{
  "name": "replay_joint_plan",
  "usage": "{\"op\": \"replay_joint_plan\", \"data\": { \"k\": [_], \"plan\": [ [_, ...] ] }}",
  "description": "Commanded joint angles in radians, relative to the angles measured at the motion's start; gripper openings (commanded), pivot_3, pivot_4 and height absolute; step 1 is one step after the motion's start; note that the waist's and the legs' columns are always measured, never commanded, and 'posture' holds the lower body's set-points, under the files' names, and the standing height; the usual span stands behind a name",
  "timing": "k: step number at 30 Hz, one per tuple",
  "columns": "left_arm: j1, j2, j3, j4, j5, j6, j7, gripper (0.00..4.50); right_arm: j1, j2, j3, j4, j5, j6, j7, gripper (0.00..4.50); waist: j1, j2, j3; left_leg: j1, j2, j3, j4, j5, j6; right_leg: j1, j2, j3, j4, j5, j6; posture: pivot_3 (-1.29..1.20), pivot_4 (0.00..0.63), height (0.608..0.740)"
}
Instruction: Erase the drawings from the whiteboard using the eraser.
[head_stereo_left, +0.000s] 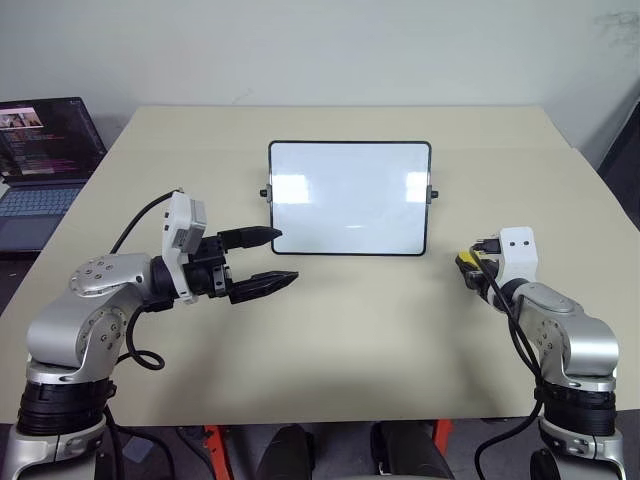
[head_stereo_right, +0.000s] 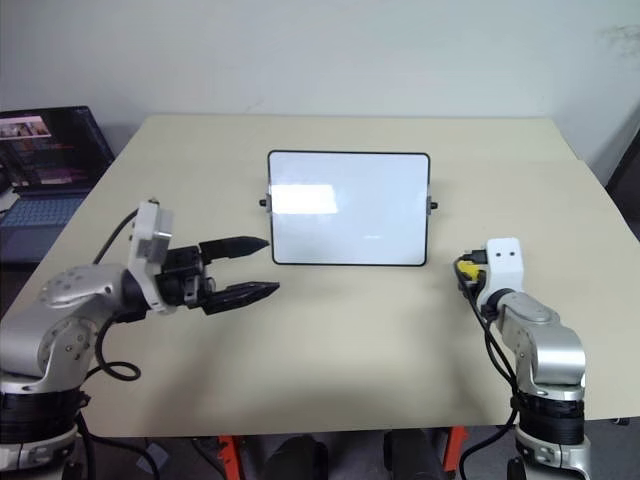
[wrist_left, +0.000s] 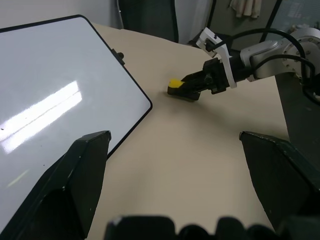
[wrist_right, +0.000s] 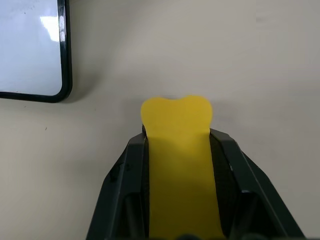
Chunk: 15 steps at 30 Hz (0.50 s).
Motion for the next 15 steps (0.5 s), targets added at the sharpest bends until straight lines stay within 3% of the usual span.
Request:
{"op": "replay_joint_plan", "data": {
  "k": [1, 15],
  "plan": [
    [0.001, 0.022, 0.034, -0.04, -0.021, -0.003, 0.006, 4.5, -0.006, 0.003, -0.049, -0.067, 0.02, 0.035, -0.02, 1.27, 0.002, 0.0, 0.0, 0.0, 0.0, 0.0, 0.0, 0.0, 0.0, 0.0, 0.0, 0.0, 0.0, 0.0, 0.0, 0.0, 0.15, 0.74],
    [-0.022, 0.023, 0.024, -0.011, -0.008, -0.016, 0.004, 4.5, 0.028, 0.021, -0.053, -0.108, 0.025, 0.067, -0.055, 1.27, 0.002, 0.0, 0.0, 0.0, 0.0, 0.0, 0.0, 0.0, 0.0, 0.0, 0.0, 0.0, 0.0, 0.0, 0.0, 0.0, 0.15, 0.74]
  ]
}}
